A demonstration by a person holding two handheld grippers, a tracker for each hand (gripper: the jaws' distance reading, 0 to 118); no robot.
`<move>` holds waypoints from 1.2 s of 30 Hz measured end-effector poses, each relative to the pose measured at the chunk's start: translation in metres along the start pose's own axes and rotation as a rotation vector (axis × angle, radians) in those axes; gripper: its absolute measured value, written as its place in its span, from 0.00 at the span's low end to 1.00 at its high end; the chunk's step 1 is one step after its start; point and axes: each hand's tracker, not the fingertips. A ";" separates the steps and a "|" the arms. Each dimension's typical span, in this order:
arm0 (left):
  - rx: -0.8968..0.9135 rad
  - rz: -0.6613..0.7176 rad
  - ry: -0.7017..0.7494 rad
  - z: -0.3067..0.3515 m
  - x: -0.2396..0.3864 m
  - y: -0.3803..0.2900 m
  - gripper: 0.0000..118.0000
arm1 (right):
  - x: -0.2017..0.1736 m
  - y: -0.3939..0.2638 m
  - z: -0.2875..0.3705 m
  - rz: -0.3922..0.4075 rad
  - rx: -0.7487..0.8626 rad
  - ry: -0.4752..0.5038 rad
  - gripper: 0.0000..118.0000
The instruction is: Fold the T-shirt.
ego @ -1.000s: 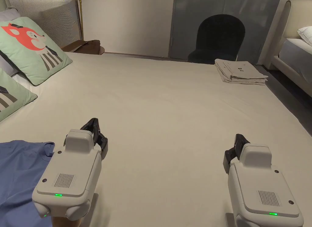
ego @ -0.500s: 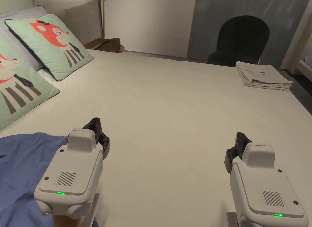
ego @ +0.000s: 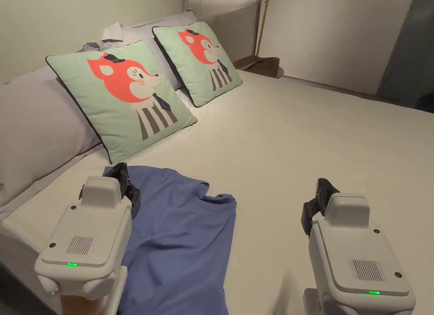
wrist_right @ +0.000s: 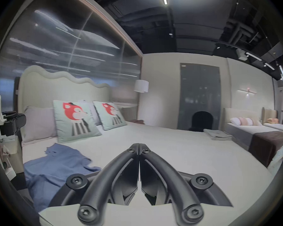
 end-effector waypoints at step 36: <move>-0.721 0.082 -0.208 -0.101 0.009 -0.042 0.92 | -0.014 -0.014 -0.026 0.015 -0.045 0.063 0.00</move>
